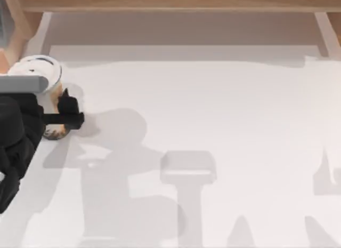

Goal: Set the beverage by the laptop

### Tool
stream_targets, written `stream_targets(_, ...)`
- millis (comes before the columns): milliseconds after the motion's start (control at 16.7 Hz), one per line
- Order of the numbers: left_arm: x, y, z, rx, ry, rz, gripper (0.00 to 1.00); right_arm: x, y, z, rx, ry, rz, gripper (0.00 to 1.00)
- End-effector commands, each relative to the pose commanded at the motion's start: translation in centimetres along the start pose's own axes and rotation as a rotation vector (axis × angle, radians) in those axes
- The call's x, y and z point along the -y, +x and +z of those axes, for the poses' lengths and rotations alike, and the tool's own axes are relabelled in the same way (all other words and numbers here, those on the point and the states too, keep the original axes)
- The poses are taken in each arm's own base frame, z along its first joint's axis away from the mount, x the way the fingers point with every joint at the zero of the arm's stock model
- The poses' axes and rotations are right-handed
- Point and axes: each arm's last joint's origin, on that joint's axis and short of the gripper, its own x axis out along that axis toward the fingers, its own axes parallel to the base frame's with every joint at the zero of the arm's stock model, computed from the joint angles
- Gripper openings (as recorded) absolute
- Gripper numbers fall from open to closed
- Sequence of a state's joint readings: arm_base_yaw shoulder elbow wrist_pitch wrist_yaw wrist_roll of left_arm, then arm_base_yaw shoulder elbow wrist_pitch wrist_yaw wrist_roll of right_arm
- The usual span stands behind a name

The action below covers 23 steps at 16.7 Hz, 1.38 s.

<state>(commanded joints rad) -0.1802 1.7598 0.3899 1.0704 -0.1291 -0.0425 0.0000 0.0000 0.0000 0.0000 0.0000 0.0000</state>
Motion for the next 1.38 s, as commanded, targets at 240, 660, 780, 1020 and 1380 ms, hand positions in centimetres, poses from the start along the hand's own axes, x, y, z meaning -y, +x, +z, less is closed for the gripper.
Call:
stream_targets(240, 0.0, 0.0, 0.0, 0.0, 0.0, 0.0, 0.4, 0.0, 0.0, 0.0, 0.0, 0.0, 0.0, 1.0)
stream_targets(660, 0.0, 0.0, 0.0, 0.0, 0.0, 0.0, 0.0, 0.0, 0.0, 0.0, 0.0, 0.0, 0.0, 1.0)
stream_targets(780, 0.0, 0.0, 0.0, 0.0, 0.0, 0.0, 0.0, 0.0, 0.0, 0.0, 0.0, 0.0, 0.0, 1.0)
stream_targets(1020, 0.0, 0.0, 0.0, 0.0, 0.0, 0.0, 0.0, 0.0, 0.0, 0.0, 0.0, 0.0, 0.0, 1.0)
stream_targets(1380, 1.1, -0.3, 0.0, -0.015, 0.029, -0.048, 0.0, 0.0, 0.0, 0.0, 0.0, 0.0, 0.0, 1.0)
